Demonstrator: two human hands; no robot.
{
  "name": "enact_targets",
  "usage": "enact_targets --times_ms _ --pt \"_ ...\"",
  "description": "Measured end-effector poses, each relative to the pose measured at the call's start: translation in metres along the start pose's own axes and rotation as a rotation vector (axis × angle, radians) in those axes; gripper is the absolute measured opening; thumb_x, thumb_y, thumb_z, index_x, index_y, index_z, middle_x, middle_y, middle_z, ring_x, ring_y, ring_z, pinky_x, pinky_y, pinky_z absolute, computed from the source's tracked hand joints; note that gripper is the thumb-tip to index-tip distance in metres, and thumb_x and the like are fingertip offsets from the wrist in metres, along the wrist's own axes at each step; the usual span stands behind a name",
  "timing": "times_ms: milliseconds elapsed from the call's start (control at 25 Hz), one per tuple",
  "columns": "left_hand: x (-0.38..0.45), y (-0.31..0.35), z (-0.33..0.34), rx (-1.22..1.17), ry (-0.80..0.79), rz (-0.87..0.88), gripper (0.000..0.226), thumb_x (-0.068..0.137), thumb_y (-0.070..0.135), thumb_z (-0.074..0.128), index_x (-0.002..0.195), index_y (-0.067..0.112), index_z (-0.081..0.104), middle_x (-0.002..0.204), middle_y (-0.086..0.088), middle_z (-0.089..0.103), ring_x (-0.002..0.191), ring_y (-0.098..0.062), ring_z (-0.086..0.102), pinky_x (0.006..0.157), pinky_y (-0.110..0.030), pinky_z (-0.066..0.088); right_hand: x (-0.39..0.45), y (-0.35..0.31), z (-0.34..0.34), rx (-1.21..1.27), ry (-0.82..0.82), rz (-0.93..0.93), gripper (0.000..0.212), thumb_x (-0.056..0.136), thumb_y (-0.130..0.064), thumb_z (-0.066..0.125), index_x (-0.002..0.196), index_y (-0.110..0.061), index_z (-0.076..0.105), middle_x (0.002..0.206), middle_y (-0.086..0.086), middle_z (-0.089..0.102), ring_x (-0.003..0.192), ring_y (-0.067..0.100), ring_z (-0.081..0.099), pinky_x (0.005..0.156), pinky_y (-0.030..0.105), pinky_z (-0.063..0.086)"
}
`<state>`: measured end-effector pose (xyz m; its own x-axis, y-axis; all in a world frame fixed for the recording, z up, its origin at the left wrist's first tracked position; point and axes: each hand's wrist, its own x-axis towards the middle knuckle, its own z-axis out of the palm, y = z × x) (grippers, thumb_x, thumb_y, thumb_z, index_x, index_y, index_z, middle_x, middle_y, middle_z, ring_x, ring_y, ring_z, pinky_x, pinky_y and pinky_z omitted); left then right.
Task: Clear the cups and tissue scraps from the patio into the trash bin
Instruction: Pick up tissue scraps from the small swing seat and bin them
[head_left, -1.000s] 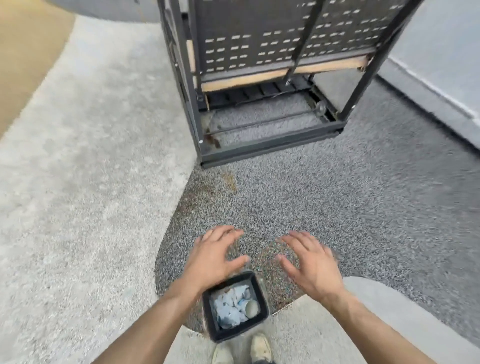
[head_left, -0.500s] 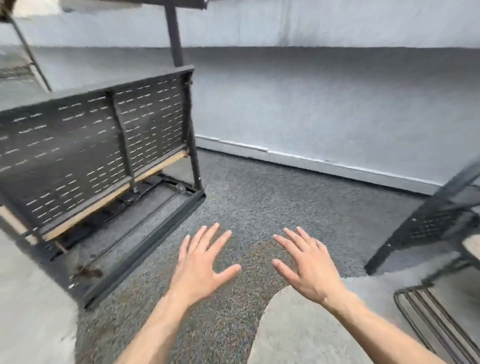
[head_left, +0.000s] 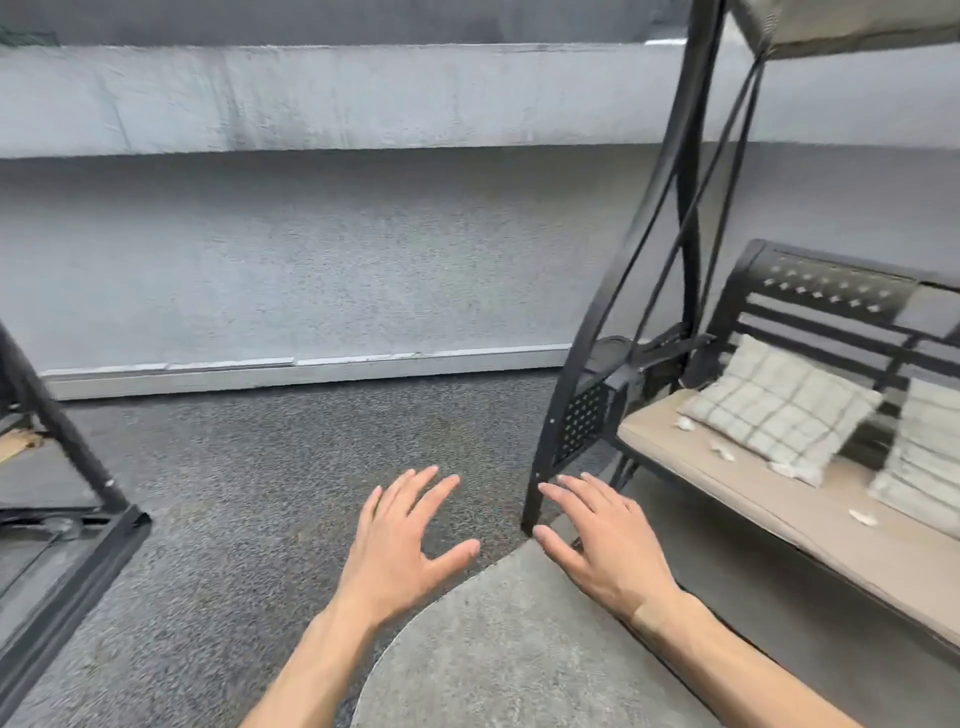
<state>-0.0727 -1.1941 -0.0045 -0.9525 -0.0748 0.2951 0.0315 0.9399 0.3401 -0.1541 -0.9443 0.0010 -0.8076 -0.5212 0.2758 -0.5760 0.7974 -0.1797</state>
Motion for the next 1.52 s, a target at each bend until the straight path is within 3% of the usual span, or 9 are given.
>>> enact_targets --times_ms 280,600,920,1240,1520 --pt "0.107 0.109 0.092 -0.116 -0.124 0.231 0.077 0.076 0.081 0.040 0.144 0.047 0.028 0.155 0.018 0.023 0.145 -0.005 0.011 0.118 -0.037 0.002 -0.025 0.147 -0.030 -0.048 0.000 0.316 0.060 0.088 -0.070 0.025 0.141 -0.043 0.032 0.150 -0.016 0.033 0.142 0.013 0.023 0.110 0.037 0.027" --pt "0.228 0.176 0.172 -0.189 -0.241 0.471 0.077 0.076 0.080 0.036 0.145 0.045 0.028 0.155 0.016 0.024 0.144 -0.006 0.013 0.119 -0.039 0.006 -0.025 0.240 -0.028 -0.131 0.017 0.639 0.060 0.087 -0.071 0.022 0.141 -0.044 0.028 0.153 -0.014 0.029 0.143 0.013 0.018 0.111 0.039 0.023" --pt "0.353 0.202 0.230 -0.230 -0.363 0.669 0.077 0.076 0.079 0.036 0.144 0.041 0.032 0.155 0.013 0.027 0.144 -0.009 0.017 0.119 -0.042 0.007 0.023 0.289 -0.020 -0.212 0.028 0.895 0.060 0.087 -0.070 0.022 0.140 -0.044 0.028 0.154 -0.013 0.028 0.144 0.012 0.016 0.111 0.038 0.023" --pt "0.436 0.238 0.293 -0.208 -0.472 0.762 0.074 0.079 0.078 0.036 0.144 0.045 0.027 0.156 0.013 0.023 0.145 -0.010 0.013 0.118 -0.045 0.009 0.050 0.345 -0.006 -0.194 0.064 1.044 0.061 0.085 -0.072 0.018 0.139 -0.045 0.026 0.153 -0.012 0.030 0.143 0.012 0.018 0.110 0.040 0.025" --pt "0.497 0.296 0.371 -0.163 -0.512 0.774 0.073 0.080 0.077 0.037 0.144 0.044 0.029 0.155 0.012 0.026 0.145 -0.011 0.014 0.119 -0.045 0.008 0.069 0.462 0.017 -0.134 0.056 1.051 0.060 0.087 -0.070 0.020 0.141 -0.045 0.026 0.153 -0.010 0.030 0.144 0.014 0.018 0.111 0.041 0.024"
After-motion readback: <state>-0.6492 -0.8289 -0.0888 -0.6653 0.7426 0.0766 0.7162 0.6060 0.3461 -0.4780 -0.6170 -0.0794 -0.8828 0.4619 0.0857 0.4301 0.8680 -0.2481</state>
